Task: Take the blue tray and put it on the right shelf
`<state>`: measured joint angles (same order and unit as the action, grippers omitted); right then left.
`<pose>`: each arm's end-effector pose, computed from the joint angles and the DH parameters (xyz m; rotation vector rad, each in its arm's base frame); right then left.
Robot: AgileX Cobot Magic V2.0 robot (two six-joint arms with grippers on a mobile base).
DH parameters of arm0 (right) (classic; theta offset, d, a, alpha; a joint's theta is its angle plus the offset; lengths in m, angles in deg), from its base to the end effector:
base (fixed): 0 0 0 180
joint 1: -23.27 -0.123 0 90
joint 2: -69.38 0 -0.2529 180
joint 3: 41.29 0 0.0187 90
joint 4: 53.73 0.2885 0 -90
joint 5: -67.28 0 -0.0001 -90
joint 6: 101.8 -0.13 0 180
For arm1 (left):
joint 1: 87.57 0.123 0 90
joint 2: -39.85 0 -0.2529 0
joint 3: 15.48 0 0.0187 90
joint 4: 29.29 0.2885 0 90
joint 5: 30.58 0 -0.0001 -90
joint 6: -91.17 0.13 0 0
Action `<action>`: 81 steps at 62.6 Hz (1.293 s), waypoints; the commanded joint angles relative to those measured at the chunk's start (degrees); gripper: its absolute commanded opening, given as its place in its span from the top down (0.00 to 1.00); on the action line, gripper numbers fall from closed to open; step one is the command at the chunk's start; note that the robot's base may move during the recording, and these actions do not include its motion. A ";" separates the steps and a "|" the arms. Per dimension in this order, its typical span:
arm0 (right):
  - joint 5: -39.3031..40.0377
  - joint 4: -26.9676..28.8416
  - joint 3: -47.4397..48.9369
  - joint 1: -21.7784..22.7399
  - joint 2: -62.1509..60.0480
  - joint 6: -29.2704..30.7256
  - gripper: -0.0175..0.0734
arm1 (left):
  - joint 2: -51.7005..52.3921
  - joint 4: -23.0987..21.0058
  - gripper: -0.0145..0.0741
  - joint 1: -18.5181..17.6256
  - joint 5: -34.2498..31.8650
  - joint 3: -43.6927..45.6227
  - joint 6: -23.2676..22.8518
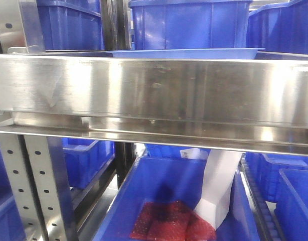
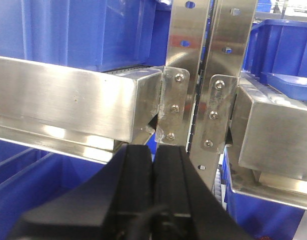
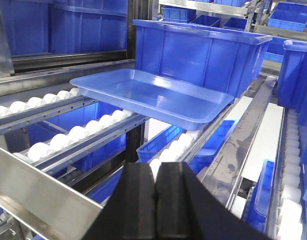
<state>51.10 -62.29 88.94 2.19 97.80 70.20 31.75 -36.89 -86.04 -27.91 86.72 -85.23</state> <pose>0.1752 0.0617 0.3111 -0.2736 1.6268 0.2437 0.1660 0.0036 0.2011 -0.0696 1.5440 -0.0388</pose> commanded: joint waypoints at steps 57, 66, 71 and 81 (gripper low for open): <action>4.32 7.22 -6.63 21.51 -7.91 6.48 0.74 | 0.79 -0.43 0.89 0.02 -5.21 -1.78 0.10; 5.91 9.62 -12.86 25.80 -14.06 8.00 0.74 | 0.79 -0.43 0.89 0.02 -5.21 -1.78 0.10; 8.08 10.11 -16.46 25.98 -16.52 8.00 0.74 | 0.79 -0.43 0.89 0.02 -5.21 -1.78 0.10; 15.20 10.17 -23.98 25.98 -20.14 8.00 0.74 | 0.79 -0.43 0.89 0.02 -5.21 -1.78 0.10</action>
<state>57.04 -52.21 66.26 27.75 78.41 77.55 31.75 -36.89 -86.04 -27.91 86.72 -85.23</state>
